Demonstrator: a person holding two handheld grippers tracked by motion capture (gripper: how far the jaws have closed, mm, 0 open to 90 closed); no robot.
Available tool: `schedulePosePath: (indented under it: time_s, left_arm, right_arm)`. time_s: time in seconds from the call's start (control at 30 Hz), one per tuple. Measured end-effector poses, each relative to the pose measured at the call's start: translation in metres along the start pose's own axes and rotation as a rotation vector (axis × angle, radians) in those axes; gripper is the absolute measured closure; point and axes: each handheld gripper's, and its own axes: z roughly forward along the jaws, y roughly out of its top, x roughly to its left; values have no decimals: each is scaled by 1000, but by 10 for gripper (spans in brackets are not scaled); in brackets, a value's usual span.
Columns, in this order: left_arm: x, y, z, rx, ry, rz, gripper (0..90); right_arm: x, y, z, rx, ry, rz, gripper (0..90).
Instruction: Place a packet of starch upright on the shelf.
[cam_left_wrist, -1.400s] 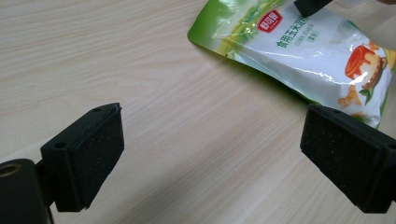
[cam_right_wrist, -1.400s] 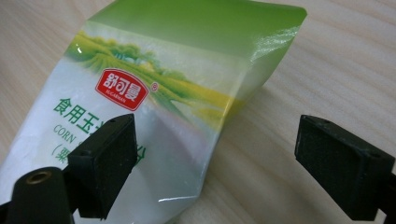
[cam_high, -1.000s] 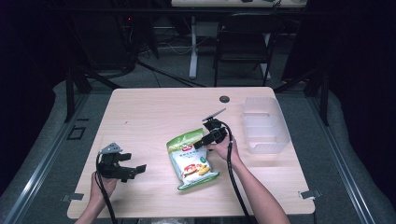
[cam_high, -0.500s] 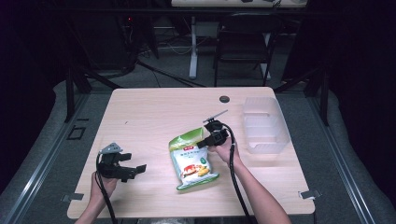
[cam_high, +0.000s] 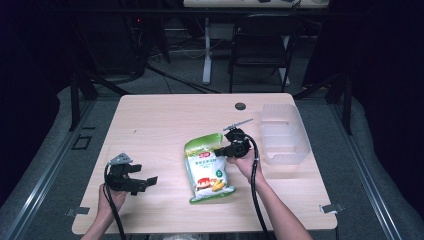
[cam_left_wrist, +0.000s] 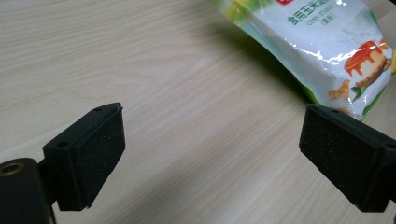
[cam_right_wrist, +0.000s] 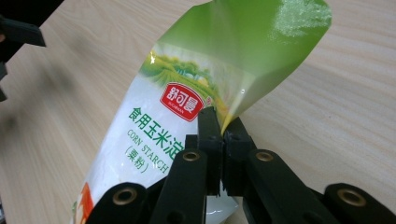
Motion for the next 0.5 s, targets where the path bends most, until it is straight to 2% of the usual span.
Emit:
schedulePosePath:
  time_s: [0.13,0.2,0.3,0.4,0.5]
  left_arm:
    - [-1,1,1,2,0,2,70]
    - [-2,1,1,5,3,7,70]
    - [-1,0,1,12,6,7,69]
    - [1,0,1,1,5,-9,68]
    - [0,0,1,4,3,1,68]
  right_arm:
    - [8,0,-10,-18,-4,-29,892]
    - [12,-2,-14,-47,2,-32,893]
    - [18,-3,-21,-61,10,-42,894]
    - [26,-2,-30,-79,11,-69,895]
    - [34,-2,-40,-103,19,-97,896]
